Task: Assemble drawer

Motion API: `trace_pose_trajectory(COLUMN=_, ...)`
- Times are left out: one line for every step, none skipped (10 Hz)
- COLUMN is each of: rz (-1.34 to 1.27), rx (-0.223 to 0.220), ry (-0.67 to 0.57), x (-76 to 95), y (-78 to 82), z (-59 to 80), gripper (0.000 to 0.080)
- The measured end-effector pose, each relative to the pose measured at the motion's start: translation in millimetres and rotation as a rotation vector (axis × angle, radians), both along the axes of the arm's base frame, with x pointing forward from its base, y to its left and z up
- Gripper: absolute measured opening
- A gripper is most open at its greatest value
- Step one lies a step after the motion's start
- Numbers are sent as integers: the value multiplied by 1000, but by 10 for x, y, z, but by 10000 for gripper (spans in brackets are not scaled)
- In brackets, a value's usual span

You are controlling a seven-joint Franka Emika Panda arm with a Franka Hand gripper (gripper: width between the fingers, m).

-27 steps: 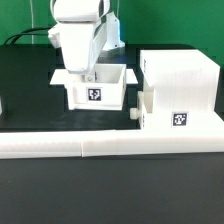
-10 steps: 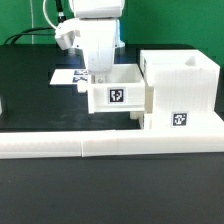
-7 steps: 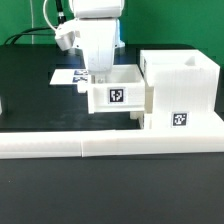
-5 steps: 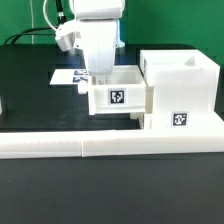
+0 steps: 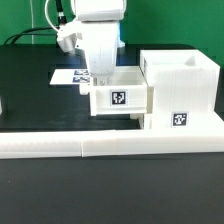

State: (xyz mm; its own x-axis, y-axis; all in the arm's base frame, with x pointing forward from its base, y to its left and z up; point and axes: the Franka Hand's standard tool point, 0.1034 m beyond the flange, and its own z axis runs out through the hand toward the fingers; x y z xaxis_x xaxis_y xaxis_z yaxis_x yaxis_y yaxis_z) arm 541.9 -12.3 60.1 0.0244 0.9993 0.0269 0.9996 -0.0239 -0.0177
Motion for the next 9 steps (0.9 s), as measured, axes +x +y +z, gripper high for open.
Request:
trace_pose_trajectory(rz=-1, rx=0, ry=0, x=-1, y=8, z=-1, gripper=44)
trace_pose_trajectory(rz=-4, rx=0, ry=0, x=-4, y=8, z=-4, gripper=44)
trace_pose_trajectory(rz=-6, rx=1, ry=-4, x=-11, y=2, z=-13, gripper=44)
trace_pose_trajectory(rz=-7, rx=0, ry=-3, x=-15, y=-9, z=-17, gripper=44)
trace_pose_trajectory(rz=-7, rx=1, ry=-3, x=-16, y=-10, z=-19, gripper=44)
trace_pose_trajectory(rz=-8, rx=1, ry=-3, x=-17, y=-10, z=-20, gripper=44)
trace_pose_trajectory(rz=-8, rx=1, ry=-2, x=-18, y=-11, z=-22, gripper=44)
trace_pose_trajectory(rz=-8, rx=1, ry=-2, x=-18, y=-12, z=-23, gripper=44)
trace_pose_trajectory(rz=-8, rx=1, ry=-2, x=-19, y=-13, z=-25, gripper=44)
